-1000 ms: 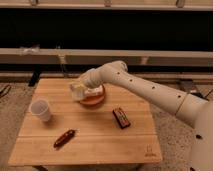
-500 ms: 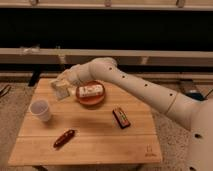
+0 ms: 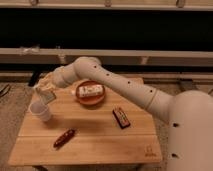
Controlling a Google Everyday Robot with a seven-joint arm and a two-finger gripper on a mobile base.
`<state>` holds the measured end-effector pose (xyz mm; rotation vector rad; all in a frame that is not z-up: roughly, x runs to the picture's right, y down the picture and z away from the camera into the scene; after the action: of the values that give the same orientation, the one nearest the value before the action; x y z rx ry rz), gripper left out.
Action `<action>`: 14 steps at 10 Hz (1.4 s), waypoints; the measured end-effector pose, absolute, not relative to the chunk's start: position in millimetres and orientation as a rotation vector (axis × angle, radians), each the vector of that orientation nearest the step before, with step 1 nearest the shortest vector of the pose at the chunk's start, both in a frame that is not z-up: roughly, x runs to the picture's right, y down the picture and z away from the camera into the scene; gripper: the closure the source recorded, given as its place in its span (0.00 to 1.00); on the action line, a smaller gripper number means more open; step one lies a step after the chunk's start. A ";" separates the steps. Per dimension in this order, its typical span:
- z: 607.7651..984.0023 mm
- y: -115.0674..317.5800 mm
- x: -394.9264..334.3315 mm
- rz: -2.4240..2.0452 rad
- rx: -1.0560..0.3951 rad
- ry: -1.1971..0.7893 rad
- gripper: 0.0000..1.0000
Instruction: Place the white sponge in the ceramic cup
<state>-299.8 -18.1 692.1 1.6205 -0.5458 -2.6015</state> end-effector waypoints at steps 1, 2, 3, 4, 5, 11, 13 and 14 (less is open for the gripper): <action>695.2 -14.9 -307.4 -2.601 1.637 -0.562 1.00; 697.3 -13.4 -313.0 -2.601 1.651 -0.573 1.00; 700.4 -10.8 -318.1 -2.600 1.663 -0.583 1.00; 701.3 -6.0 -327.1 -2.601 1.681 -0.598 1.00; 702.1 -3.5 -331.1 -2.600 1.689 -0.606 1.00; 721.2 12.8 -361.6 -2.584 1.724 -0.669 0.88; 734.5 18.2 -368.2 -2.578 1.707 -0.689 0.68; 740.5 20.6 -371.7 -2.573 1.698 -0.700 0.58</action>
<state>-371.7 20.6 740.5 1.6985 -0.7000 -2.5733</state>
